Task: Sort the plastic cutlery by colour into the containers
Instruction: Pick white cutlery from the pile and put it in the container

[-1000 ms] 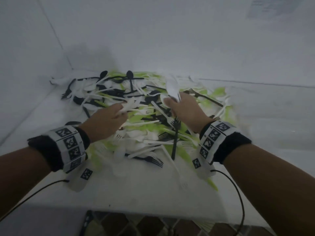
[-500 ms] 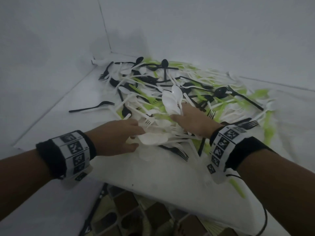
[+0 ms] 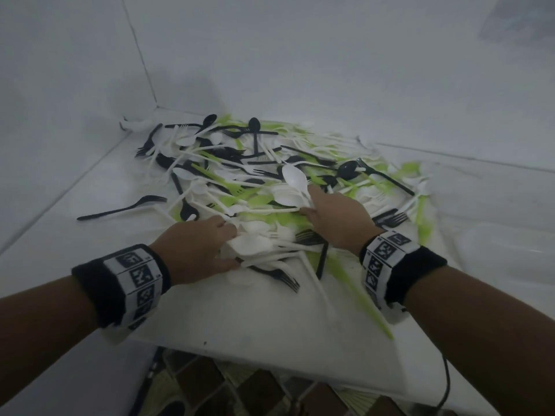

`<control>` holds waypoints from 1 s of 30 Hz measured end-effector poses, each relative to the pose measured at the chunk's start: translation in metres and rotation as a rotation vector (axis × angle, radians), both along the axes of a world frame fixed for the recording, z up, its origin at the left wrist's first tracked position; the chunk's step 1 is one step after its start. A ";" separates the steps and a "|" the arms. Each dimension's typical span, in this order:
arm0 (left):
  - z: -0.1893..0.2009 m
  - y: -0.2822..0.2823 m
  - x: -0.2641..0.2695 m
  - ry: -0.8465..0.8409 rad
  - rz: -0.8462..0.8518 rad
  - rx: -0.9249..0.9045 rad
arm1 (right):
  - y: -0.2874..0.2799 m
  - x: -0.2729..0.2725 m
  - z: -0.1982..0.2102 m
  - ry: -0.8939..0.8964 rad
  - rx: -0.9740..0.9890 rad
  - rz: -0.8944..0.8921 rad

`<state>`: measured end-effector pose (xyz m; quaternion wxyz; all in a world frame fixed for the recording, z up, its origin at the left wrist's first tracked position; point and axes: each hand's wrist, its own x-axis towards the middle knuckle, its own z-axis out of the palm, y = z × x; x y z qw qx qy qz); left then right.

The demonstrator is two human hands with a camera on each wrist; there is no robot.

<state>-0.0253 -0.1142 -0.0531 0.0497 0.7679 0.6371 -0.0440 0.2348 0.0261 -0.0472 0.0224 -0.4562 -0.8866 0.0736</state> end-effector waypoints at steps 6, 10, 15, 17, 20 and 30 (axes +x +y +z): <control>0.000 0.011 0.004 0.016 0.076 -0.070 | 0.019 0.057 0.009 -0.193 0.120 -0.059; 0.004 0.013 0.011 0.060 0.093 -0.047 | 0.027 0.083 0.013 -0.273 0.181 -0.081; 0.021 0.010 0.012 0.044 0.158 0.100 | 0.029 0.104 0.016 -0.274 0.204 -0.111; 0.029 0.012 0.010 0.028 0.187 0.142 | 0.026 0.106 0.020 -0.227 0.189 -0.142; 0.039 0.019 0.004 -0.049 0.203 0.236 | 0.025 0.101 0.021 -0.093 0.145 -0.194; 0.085 0.050 0.010 -0.713 0.406 0.352 | 0.025 0.059 0.018 0.130 -0.002 -0.119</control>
